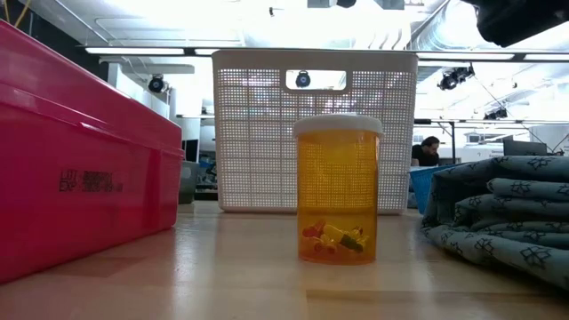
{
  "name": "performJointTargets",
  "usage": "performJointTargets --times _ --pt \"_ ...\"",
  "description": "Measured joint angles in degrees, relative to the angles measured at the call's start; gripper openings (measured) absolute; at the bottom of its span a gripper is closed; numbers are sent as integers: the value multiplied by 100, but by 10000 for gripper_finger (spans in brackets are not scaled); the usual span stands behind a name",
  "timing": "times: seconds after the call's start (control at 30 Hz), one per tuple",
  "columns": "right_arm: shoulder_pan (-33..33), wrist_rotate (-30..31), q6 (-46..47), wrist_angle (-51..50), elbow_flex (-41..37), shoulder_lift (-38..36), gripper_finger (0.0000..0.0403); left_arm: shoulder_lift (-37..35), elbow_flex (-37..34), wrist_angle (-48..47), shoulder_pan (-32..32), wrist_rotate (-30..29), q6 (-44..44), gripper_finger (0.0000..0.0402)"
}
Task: Pick & place medical supplies in basket/bin
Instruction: Put the black bandage into the black bin
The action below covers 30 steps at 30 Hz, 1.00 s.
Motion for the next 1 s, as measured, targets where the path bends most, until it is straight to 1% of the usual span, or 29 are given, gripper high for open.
performJointTargets --times 0.37,0.47,0.73,0.87,1.0 --pt "0 -34 143 -131 0 -7 130 4 -2 -17 0 7 0 140" --pt "0 -53 160 -131 0 -7 143 4 -2 -15 -2 9 5 140" --pt "-7 -40 170 -151 -2 -7 199 4 -2 24 -2 9 18 140" --pt "-7 -51 167 -188 -7 -29 211 4 -2 24 -2 9 18 140" --pt "-4 -63 311 -298 -9 -42 212 4 -2 -2 -4 9 17 140"
